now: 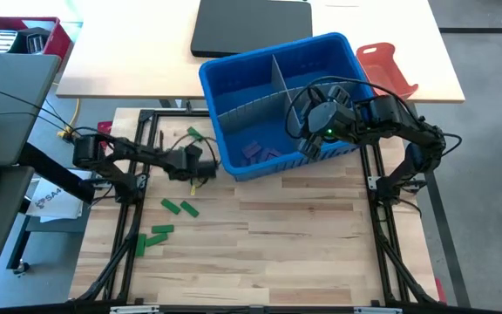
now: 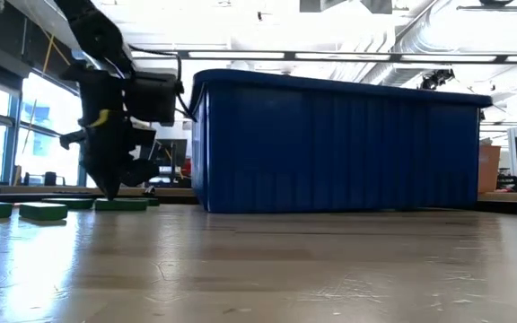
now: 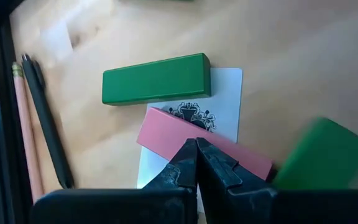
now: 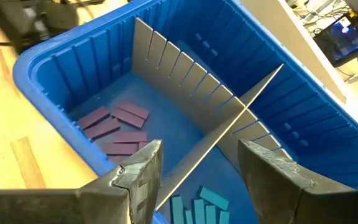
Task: Sort blocks
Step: Move the blocks to the center of the table
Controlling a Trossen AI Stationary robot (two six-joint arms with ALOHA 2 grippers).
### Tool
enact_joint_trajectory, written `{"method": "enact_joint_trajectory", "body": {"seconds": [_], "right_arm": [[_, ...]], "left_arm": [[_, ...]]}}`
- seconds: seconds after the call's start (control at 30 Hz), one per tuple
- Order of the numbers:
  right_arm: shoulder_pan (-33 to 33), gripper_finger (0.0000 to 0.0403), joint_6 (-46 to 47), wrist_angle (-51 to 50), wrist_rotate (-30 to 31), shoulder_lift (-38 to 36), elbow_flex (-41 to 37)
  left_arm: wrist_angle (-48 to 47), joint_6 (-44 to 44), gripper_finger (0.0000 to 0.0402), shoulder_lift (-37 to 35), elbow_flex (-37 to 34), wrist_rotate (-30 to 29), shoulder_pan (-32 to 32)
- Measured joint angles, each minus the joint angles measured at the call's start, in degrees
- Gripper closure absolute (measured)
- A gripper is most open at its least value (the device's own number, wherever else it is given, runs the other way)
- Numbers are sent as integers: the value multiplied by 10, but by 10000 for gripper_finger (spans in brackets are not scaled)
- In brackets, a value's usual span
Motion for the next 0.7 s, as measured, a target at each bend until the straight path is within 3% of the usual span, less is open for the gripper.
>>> {"method": "enact_joint_trajectory", "body": {"seconds": [0.13,0.37,0.7], "right_arm": [[0,199,-3,0,4,0,0],[4,199,-18,0,0,0,-8],[19,199,-19,7,3,0,-78]], "left_arm": [[-25,-52,399,-12,0,2,-44],[-41,-54,399,-37,-1,38,-106],[-15,-96,399,-55,15,93,-278]]}}
